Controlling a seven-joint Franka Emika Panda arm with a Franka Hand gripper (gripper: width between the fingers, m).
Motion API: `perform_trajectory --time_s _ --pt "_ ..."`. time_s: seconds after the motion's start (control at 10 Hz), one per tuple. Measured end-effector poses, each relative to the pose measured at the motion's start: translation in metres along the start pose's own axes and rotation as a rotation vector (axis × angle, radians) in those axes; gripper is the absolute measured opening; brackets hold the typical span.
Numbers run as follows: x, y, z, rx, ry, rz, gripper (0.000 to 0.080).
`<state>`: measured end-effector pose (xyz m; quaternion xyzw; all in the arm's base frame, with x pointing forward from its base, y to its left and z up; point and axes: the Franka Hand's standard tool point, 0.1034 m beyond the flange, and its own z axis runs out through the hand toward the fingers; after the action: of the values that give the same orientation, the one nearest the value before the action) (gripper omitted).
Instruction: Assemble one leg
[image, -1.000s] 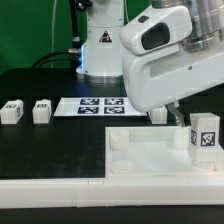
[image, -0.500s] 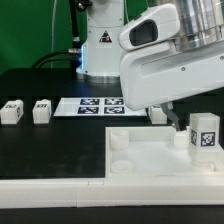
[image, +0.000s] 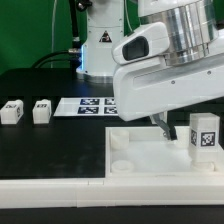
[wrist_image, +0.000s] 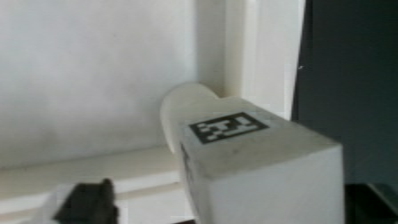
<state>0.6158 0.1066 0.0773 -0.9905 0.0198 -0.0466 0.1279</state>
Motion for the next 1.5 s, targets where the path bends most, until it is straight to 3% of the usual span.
perform_trajectory --time_s 0.1,0.2,0.3,0.7,1.0,1.2,1.5 --pt "0.0 0.0 0.0 0.0 0.0 0.02 0.0523" --pt "0.0 0.0 0.0 0.0 0.0 0.013 0.0384" --pt "0.0 0.0 0.0 -0.001 0.0 0.015 0.0294" --pt "0.001 0.001 0.0 0.008 0.0 0.385 0.0295" --pt "0.002 0.0 0.002 0.046 0.002 0.84 0.0295" --pt "-0.001 -0.007 0.005 0.063 -0.015 1.097 0.0295" --pt "-0.001 -0.017 0.009 0.065 -0.029 1.357 0.0295"
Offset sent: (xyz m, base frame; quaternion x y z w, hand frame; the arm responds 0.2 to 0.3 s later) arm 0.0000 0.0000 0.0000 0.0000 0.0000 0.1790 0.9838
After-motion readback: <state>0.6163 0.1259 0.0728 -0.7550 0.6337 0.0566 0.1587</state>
